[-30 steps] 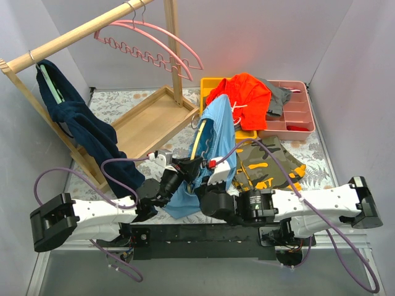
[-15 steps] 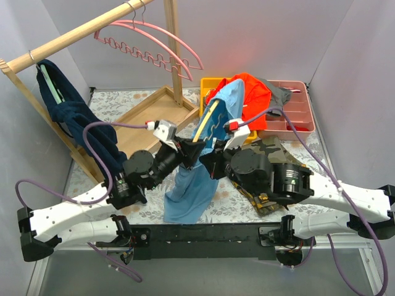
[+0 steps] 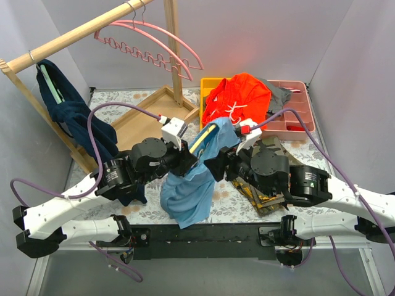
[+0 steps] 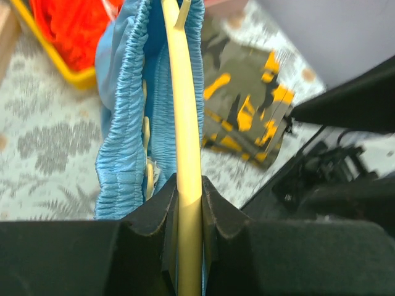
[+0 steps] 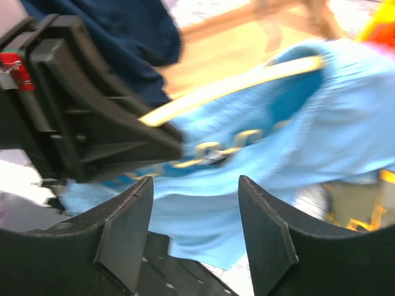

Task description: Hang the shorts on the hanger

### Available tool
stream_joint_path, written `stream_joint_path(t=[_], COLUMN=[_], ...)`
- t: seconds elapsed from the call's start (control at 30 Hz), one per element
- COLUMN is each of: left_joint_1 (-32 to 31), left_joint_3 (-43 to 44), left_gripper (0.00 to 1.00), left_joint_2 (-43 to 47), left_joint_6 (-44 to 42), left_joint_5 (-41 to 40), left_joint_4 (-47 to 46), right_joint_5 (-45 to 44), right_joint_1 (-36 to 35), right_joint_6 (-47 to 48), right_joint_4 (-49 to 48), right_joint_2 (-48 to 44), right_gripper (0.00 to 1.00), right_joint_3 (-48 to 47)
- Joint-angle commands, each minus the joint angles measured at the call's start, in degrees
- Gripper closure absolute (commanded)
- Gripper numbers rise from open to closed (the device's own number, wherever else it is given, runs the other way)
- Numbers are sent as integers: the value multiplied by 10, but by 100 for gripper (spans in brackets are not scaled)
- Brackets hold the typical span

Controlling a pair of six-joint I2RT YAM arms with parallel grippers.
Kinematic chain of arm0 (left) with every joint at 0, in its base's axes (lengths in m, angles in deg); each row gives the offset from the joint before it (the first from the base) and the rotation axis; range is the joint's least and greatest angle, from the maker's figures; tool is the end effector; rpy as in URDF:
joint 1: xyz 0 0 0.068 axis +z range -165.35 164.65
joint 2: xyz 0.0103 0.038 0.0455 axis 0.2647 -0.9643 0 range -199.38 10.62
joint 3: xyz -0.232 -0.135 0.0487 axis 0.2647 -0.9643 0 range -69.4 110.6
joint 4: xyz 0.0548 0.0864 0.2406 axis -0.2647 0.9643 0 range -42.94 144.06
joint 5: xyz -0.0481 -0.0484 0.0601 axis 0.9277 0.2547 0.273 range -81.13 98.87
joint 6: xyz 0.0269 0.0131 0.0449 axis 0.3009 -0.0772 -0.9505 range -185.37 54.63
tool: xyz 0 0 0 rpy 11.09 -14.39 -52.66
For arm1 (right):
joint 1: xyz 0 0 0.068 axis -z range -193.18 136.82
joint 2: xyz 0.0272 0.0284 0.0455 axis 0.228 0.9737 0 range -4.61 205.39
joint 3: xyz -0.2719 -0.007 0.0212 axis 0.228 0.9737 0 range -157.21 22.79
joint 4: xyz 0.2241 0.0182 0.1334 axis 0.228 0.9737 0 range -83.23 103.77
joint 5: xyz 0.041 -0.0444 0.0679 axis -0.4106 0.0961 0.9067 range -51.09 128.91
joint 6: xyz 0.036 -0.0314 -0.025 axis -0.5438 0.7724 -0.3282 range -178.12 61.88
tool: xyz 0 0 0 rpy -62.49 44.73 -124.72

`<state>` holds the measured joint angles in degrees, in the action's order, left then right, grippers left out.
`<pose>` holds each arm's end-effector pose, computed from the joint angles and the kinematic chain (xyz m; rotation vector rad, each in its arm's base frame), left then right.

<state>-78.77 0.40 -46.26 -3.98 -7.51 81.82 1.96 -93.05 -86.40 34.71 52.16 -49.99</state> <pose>0.0992 -0.1757 0.4076 -0.1681 2.1152 -1.1255 0.0553 0.1877 0.4383 -0.3337 1.7758 0.8032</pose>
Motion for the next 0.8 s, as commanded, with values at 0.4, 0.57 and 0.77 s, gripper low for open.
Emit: stream_joint_path(t=[0.4,0.57,0.77], left_joint_1=[14,14,14], left_joint_3=[19,17,5], left_gripper=[100,100,100], left_joint_2=[54,62,70], left_joint_6=[33,31,31], left_joint_5=[52,46,25], left_joint_4=[44,44,38], right_joint_5=[133,197,204], right_joint_1=[209,235,236], right_joint_6=[74,78,54], right_joint_4=[-83,-129,-114], right_joint_2=[6,30,33], right_gripper=[43,42,43], right_joint_3=[85,96,86])
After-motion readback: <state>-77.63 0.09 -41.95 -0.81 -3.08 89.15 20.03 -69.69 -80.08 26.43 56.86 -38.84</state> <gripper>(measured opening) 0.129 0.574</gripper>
